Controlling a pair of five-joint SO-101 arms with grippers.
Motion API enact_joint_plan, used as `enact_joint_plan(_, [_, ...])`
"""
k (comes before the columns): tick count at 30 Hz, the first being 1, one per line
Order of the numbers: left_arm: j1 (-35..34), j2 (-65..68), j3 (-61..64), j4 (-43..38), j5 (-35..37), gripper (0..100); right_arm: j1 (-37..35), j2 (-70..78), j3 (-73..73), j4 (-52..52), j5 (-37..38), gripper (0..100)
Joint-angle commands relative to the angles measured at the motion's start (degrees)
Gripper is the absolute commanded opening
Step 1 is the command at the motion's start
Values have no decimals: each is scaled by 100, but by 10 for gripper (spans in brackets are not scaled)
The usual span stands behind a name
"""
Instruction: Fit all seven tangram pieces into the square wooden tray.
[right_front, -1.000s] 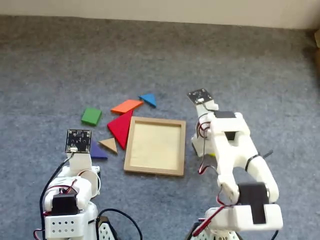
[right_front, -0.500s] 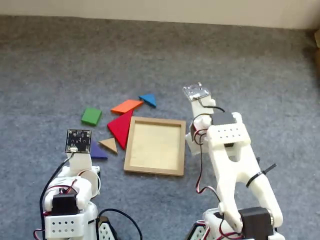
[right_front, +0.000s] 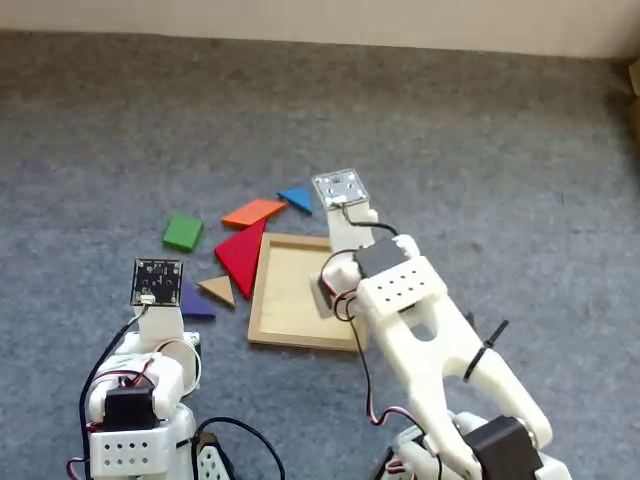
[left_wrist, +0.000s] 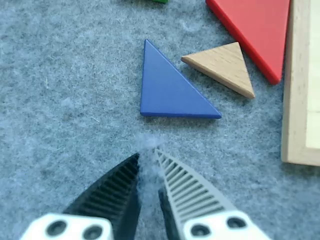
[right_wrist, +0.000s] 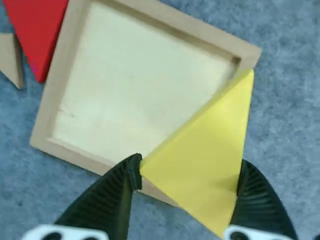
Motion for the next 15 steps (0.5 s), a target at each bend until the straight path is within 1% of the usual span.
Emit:
enact_joint_plan(1, [-84,-57,110,35,-26,21,-198,-259,-277,-523,-712,210])
enact_joint_plan(5, [-84,-57,110,35,-26,21,-207,-259,-259,-1121,-1407,210])
enact_joint_plan(8, [-84,-57,110,35,-26,21,-233,-251,-224,-1226,-1978,210])
enact_joint_plan(11, [-84,-57,110,35,-26,21,-365,-251,-75,-1279,-2303,210])
enact_joint_plan(15, [-84,-57,110,35,-26,21,-497,-251,470,-2009,-2462,210])
